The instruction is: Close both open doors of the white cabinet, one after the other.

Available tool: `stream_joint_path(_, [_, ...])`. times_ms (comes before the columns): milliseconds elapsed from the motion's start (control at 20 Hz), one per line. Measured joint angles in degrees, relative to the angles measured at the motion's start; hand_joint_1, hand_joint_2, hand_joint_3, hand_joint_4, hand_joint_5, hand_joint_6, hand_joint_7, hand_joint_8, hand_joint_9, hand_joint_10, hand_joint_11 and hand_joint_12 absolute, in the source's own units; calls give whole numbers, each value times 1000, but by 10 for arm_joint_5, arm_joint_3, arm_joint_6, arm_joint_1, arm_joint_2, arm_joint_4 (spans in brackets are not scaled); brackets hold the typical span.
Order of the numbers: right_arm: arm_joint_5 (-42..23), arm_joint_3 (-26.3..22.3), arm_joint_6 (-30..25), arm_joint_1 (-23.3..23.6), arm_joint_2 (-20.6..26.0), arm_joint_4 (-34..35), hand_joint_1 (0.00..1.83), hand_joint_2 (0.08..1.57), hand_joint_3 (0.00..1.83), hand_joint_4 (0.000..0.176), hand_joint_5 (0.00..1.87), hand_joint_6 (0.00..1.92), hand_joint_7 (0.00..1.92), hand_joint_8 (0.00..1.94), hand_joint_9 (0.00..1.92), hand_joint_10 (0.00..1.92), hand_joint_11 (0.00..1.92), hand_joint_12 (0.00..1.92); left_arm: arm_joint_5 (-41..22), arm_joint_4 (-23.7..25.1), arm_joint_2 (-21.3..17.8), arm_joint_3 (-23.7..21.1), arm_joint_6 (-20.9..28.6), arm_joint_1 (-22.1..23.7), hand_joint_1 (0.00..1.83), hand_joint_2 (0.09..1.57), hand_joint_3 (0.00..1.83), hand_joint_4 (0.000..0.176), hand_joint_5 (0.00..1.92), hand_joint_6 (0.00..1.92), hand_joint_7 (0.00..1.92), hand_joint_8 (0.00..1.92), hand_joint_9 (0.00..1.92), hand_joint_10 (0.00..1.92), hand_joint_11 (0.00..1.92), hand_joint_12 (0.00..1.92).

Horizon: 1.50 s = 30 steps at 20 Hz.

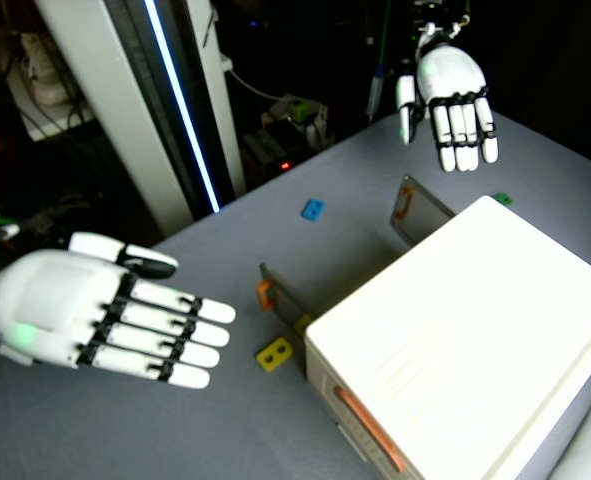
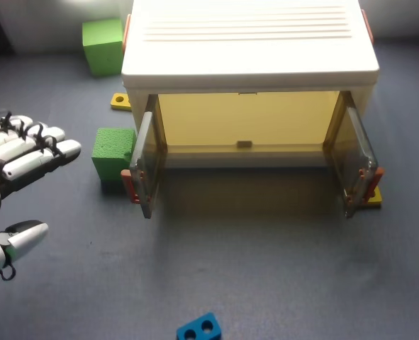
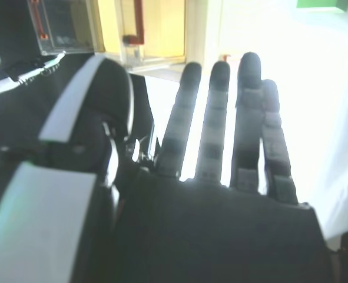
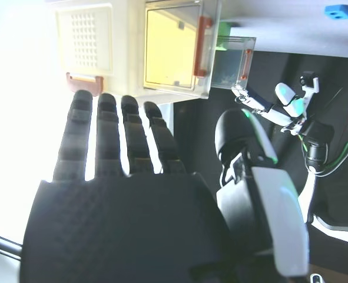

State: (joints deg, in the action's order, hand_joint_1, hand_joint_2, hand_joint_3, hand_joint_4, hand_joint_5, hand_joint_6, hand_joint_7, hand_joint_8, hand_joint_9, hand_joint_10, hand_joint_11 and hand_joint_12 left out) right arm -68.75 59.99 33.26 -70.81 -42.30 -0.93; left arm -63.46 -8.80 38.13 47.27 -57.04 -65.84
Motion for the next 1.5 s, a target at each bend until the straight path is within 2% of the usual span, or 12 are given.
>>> stream_joint_path(150, [1,0,0,0,0,-2,117,1412,0,0,259,1,209,3,133,1,226,14,-1,0,0,1,1,1,323,1490,0,0,49,2,21,6,31,6,0,252])
stream_joint_path(250, [1,0,-2,0,-1,-2,257,1369,0,0,152,0,126,0,65,0,278,21,-1,0,0,1,1,1,156,1518,8,0,8,0,0,0,1,0,0,181])
stream_joint_path(300, [1,0,-2,0,-1,-2,275,1398,1,0,86,0,89,0,57,0,211,4,-1,0,0,1,1,1,338,1476,9,0,68,0,28,0,42,4,0,384])
stream_joint_path(350, [1,0,-2,0,-1,-2,198,1460,17,0,58,1,36,2,11,0,137,3,-1,0,0,1,2,1,410,1441,0,0,77,0,74,7,82,10,0,475])
stream_joint_path(500, [1,0,-2,0,-1,-4,117,1564,42,0,0,0,0,0,0,0,3,0,0,2,0,1,2,1,320,1435,2,0,71,0,104,5,116,10,0,415])
stream_joint_path(600, [2,0,-4,0,-1,-6,89,1571,85,0,0,0,0,0,0,0,0,0,0,4,0,1,3,1,251,1450,6,0,78,0,128,1,133,5,0,451])
stream_joint_path(700, [5,0,-4,0,-1,-7,6,1571,59,0,0,0,0,0,0,0,0,0,0,5,0,1,3,1,184,1474,9,0,72,1,103,3,81,2,0,320])
stream_joint_path(800, [7,0,-4,0,-1,-8,0,1571,34,0,0,0,0,0,0,0,0,0,2,9,0,1,3,6,164,1488,6,0,75,1,86,1,68,0,0,282])
stream_joint_path(950, [9,0,-4,0,-1,-11,0,1561,17,0,0,0,0,0,0,0,0,0,9,16,0,1,3,15,99,1485,3,0,53,1,120,7,101,8,0,383])
stream_joint_path(1500, [10,0,-6,2,-2,-12,68,1526,0,0,51,1,0,0,0,0,0,0,49,61,50,21,16,80,323,1453,0,0,0,0,0,0,35,1,0,249])
